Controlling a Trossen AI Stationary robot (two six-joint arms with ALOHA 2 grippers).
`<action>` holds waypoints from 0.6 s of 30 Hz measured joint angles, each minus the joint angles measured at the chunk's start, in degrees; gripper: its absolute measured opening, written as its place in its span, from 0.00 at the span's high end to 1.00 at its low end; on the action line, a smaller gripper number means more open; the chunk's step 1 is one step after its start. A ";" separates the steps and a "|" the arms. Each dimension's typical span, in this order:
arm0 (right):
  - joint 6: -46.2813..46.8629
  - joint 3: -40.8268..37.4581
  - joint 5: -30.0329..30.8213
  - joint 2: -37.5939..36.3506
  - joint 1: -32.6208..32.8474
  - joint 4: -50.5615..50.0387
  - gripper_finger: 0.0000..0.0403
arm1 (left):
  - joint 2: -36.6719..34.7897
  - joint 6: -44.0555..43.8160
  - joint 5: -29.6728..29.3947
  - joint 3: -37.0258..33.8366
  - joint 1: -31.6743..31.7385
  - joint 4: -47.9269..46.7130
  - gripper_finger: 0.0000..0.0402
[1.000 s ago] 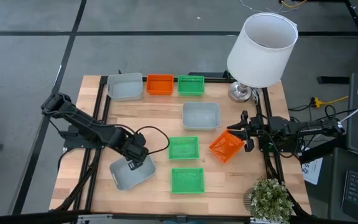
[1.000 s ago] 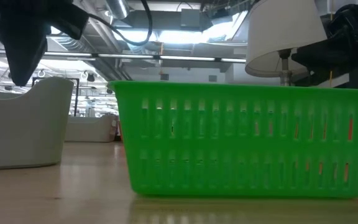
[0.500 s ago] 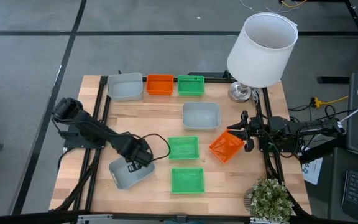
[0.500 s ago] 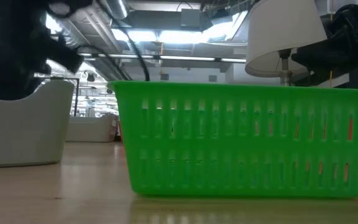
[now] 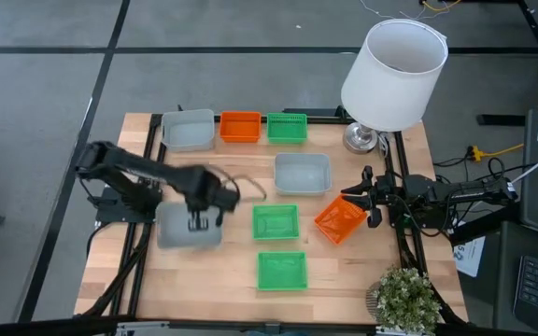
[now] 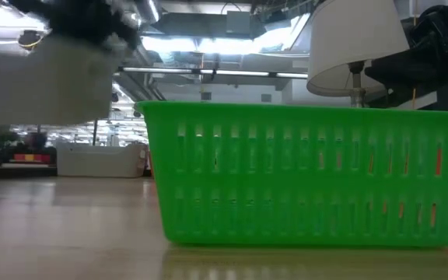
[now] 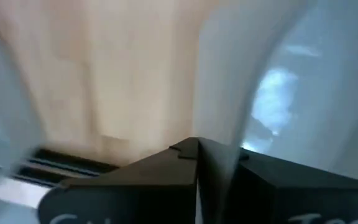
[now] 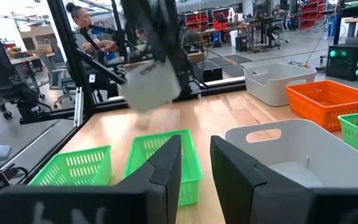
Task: Stack baskets by color
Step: Stack the bottom left gray bin on the top gray bin
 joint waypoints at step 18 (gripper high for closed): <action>-0.25 -0.01 0.02 0.00 -0.01 -0.08 0.78 | 4.11 52.50 -3.55 35.02 51.66 -0.65 1.00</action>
